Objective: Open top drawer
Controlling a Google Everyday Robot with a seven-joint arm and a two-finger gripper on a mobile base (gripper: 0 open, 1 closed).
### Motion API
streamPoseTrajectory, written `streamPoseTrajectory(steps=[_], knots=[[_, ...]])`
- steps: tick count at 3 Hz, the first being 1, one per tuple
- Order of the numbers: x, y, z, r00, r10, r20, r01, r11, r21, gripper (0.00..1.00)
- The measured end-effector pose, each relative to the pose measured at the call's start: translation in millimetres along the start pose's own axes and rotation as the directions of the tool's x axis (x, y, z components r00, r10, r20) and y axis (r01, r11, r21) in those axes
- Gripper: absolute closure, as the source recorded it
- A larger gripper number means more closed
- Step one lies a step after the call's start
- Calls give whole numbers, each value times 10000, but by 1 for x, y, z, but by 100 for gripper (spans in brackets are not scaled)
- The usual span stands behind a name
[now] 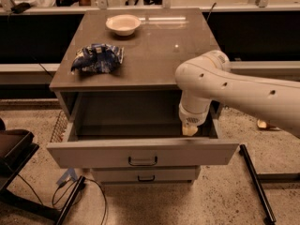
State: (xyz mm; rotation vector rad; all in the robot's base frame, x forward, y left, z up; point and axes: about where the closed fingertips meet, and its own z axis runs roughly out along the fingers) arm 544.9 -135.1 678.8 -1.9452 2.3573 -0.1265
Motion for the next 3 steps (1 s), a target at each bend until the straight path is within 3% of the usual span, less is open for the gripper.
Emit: streamPoseTrajectory(steps=[1,2,3], knots=[[-2,-5,14,10000,35,-47,-36,9999,-139,100],[3,17,47,9985,533,152,-519,9953,-822,100],[3,16,38,9985,533,152,-519,9953,-822,100]])
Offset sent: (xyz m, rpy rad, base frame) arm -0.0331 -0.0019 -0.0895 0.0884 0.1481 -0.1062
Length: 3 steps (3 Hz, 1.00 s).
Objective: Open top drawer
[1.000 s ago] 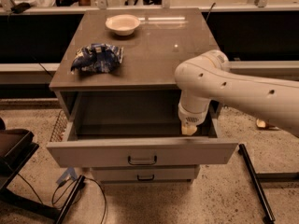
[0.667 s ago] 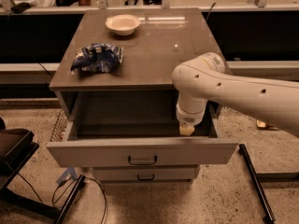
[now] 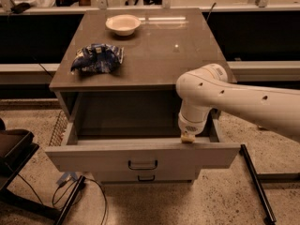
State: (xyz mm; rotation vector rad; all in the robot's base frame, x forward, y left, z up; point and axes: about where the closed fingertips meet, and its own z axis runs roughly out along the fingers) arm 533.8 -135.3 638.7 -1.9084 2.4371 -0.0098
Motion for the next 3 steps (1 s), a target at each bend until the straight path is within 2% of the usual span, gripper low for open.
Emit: streamPoseTrajectory(steps=[1,2,3], knots=[[0,0,-1,10000,-1,0,1,10000,-2,100],[4,23,-7,9996,-61,269,79,9977,-677,100],[4,22,-7,9996,-61,268,79,9977,-676,83]])
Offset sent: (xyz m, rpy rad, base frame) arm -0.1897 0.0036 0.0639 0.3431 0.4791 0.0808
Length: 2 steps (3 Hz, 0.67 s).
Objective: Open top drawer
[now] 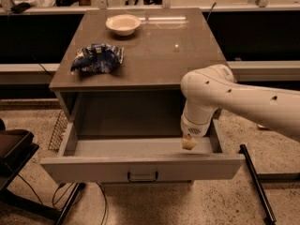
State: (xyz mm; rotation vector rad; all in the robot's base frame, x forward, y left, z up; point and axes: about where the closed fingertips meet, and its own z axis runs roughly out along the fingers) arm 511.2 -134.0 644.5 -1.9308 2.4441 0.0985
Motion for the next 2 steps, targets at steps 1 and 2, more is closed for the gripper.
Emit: streamPoseTrajectory(steps=[1,2], knots=[[1,1,1,10000,-1,-13,1,10000,-20,59],[1,1,2,10000,-6,-26,6,10000,-39,36]])
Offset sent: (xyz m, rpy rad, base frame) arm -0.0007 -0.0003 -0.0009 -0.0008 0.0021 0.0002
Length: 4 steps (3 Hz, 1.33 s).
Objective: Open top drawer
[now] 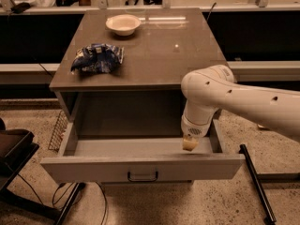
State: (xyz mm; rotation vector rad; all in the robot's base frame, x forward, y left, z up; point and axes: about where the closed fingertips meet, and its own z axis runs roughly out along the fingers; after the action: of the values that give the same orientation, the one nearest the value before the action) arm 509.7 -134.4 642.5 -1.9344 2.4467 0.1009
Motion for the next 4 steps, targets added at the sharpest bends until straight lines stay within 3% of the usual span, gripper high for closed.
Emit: streamPoseTrajectory(steps=[1,3,4], knots=[[0,1,1,10000,-6,-17,6,10000,-26,5],[1,1,2,10000,-8,-24,8,10000,-36,0],[1,2,3,10000,-11,-36,11,10000,-55,16]])
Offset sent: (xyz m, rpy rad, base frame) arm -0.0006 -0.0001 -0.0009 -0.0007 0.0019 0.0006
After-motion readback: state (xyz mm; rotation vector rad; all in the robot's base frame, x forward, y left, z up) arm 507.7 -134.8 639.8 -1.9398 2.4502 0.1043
